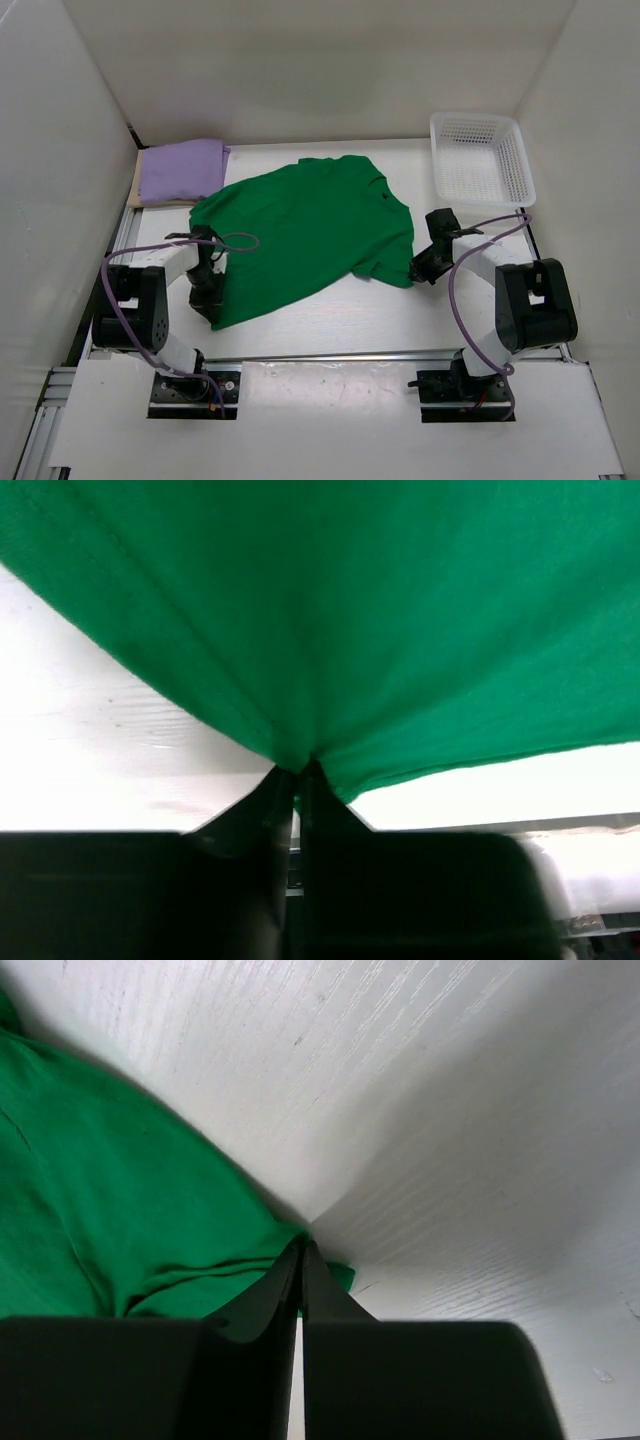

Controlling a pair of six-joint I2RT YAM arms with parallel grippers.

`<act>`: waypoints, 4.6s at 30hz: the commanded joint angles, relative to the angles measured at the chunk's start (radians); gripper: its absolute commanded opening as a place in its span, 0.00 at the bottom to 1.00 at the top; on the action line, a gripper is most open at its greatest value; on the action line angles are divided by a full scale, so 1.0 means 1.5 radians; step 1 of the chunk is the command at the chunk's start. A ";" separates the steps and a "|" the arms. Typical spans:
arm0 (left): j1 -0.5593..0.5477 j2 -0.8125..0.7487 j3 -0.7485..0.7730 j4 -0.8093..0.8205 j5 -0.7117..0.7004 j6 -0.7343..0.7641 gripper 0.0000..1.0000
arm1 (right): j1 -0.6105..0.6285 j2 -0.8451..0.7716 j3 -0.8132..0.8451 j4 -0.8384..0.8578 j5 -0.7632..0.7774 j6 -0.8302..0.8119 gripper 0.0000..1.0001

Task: Fold and stack the t-shirts
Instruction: Flatten out the tshirt, then fold the flattened tshirt in 1/3 of the way

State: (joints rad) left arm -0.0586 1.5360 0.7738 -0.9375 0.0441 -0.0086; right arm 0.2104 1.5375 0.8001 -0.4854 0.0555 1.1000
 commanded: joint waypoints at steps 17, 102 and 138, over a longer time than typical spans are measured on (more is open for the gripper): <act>0.144 0.029 0.108 -0.039 -0.093 0.006 0.93 | 0.210 -0.062 -0.042 -0.037 0.033 -0.105 0.00; -0.091 -0.097 0.105 0.013 -0.127 0.006 0.10 | -0.056 -0.650 -0.235 -0.115 -0.163 -0.224 0.00; 0.001 0.057 0.269 0.028 -0.101 0.006 0.12 | -0.022 -0.032 0.226 0.022 -0.054 -0.388 0.00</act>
State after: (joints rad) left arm -0.0666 1.6173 1.1351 -0.9123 -0.1081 -0.0002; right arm 0.1806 1.4658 1.0695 -0.4721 -0.0505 0.5632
